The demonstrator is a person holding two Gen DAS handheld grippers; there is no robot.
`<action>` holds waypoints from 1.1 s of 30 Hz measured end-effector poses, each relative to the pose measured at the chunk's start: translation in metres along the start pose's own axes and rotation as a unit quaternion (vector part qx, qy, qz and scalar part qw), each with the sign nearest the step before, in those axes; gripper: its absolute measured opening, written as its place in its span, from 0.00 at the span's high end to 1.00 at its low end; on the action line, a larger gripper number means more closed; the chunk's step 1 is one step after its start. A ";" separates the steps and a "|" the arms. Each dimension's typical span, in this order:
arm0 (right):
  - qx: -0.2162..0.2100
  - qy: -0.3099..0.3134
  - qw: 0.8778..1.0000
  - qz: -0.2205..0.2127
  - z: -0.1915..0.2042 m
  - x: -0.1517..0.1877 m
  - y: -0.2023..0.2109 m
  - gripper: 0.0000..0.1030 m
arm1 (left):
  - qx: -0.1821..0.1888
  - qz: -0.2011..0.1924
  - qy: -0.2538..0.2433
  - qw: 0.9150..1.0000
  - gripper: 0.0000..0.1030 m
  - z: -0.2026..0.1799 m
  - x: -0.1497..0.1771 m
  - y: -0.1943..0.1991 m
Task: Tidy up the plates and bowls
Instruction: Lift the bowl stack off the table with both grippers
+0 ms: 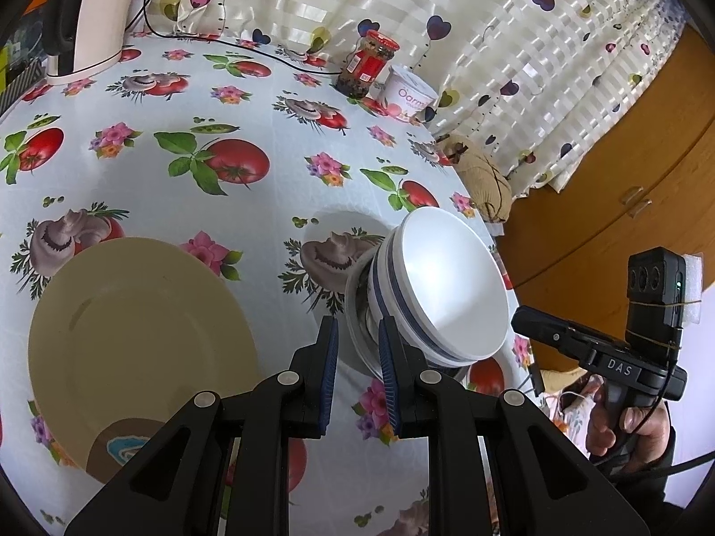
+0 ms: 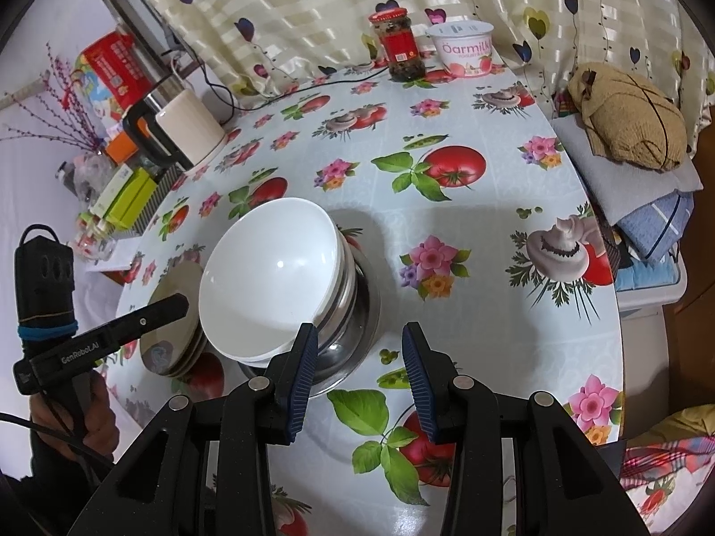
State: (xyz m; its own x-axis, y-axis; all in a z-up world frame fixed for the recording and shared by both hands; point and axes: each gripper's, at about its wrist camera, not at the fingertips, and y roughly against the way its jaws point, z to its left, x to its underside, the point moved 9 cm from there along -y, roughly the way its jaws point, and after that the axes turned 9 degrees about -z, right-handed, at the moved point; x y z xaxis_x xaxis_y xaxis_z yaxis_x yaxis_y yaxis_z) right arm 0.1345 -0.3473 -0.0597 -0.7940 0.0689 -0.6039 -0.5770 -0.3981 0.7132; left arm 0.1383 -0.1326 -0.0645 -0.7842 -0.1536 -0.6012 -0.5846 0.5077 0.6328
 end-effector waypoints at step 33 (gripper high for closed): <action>0.000 -0.023 1.000 0.021 -0.012 0.009 -0.020 0.62 | -0.019 0.026 -0.001 0.999 0.81 0.003 0.010 -0.021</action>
State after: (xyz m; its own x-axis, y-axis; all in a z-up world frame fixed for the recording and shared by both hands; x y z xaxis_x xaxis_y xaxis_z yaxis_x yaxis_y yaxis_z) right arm 0.1417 -0.3496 -0.0839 -0.8249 0.0935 -0.5574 -0.5435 -0.4021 0.7368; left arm 0.1435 -0.1423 -0.0853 -0.8134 -0.1257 -0.5680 -0.5503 0.4829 0.6812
